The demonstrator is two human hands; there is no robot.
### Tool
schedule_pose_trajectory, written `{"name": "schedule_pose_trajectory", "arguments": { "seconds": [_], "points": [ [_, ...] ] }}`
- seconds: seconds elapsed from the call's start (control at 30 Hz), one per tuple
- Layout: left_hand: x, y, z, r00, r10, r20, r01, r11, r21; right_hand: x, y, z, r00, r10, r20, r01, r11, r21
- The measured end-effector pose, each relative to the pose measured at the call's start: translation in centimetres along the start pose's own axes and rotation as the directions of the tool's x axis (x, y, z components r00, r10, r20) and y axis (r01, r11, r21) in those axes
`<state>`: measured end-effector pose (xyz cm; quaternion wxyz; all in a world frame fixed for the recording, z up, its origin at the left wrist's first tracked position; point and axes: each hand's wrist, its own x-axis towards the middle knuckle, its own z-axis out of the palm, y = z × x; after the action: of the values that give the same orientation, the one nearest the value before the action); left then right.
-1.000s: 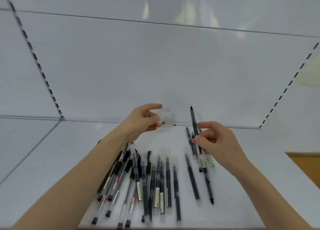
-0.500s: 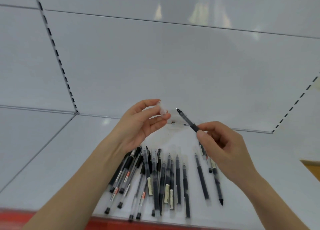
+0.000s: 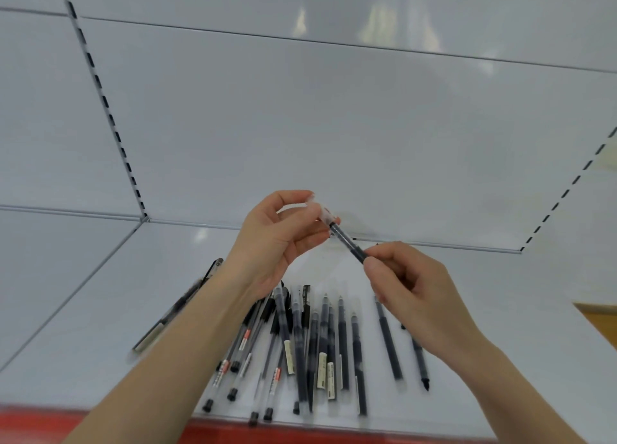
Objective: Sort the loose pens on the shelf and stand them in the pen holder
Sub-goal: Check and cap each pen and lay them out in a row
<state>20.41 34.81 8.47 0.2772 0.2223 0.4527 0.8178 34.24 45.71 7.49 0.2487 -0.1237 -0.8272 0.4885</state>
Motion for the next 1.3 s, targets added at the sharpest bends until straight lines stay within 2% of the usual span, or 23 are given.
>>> {"name": "schedule_pose_trajectory", "arguments": {
  "seconds": [0.1, 0.17, 0.4, 0.53, 0.6, 0.7, 0.8, 0.87, 0.97, 1.03, 1.17, 1.3],
  "points": [
    [0.1, -0.4, 0.2, 0.995, 0.079, -0.052, -0.072, 0.989, 0.127, 0.0, 0.0, 0.1, 0.999, 0.028, 0.039, -0.028, 1.000, -0.003],
    [0.0, -0.7, 0.3, 0.993, 0.092, -0.080, -0.080, 0.986, 0.149, 0.0, 0.1, 0.2, 0.998, 0.037, 0.054, -0.036, 0.999, -0.012],
    [0.0, -1.9, 1.1, 0.994, 0.071, -0.083, -0.055, 0.983, 0.175, -0.4, 1.3, 0.4, 0.999, 0.052, 0.001, -0.052, 0.999, 0.014],
    [0.6, -2.4, 1.0, 0.995, 0.015, -0.100, 0.004, 0.982, 0.190, 0.1, 1.3, -0.9, 0.988, 0.120, 0.094, -0.120, 0.993, -0.004],
    [1.1, -2.7, 0.6, 0.994, -0.011, -0.112, 0.036, 0.974, 0.225, 0.6, 1.9, -2.0, 0.980, 0.166, 0.110, -0.161, 0.985, -0.054],
    [1.9, -2.9, -0.3, 0.994, -0.021, -0.109, 0.059, 0.933, 0.356, 1.2, 4.1, -3.9, 0.977, 0.214, -0.004, -0.211, 0.958, -0.196],
    [2.3, -3.4, -1.1, 0.996, 0.005, -0.086, 0.047, 0.812, 0.581, 1.5, 6.1, -5.2, 0.968, 0.244, -0.065, -0.250, 0.885, -0.394],
    [2.5, -3.8, -1.5, 0.998, 0.045, -0.038, -0.001, 0.656, 0.755, 1.5, 6.8, -5.6, 0.952, 0.303, -0.041, -0.278, 0.805, -0.524],
    [2.7, -4.3, -1.8, 0.999, 0.024, 0.031, -0.038, 0.410, 0.911, 1.2, 7.3, -5.6, 0.910, 0.412, 0.041, -0.321, 0.766, -0.557],
    [2.8, -4.6, -1.9, 0.998, -0.010, 0.054, -0.049, 0.282, 0.958, 1.1, 7.5, -5.5, 0.895, 0.443, 0.053, -0.344, 0.761, -0.550],
    [2.8, -4.9, -2.1, 0.995, -0.076, 0.070, -0.058, 0.157, 0.986, 1.1, 7.4, -5.1, 0.895, 0.443, 0.046, -0.343, 0.751, -0.565],
    [2.8, -5.3, -2.3, 0.990, -0.109, 0.085, -0.072, 0.120, 0.990, 0.9, 7.4, -4.8, 0.900, 0.434, 0.038, -0.332, 0.740, -0.585]
  ]
}}
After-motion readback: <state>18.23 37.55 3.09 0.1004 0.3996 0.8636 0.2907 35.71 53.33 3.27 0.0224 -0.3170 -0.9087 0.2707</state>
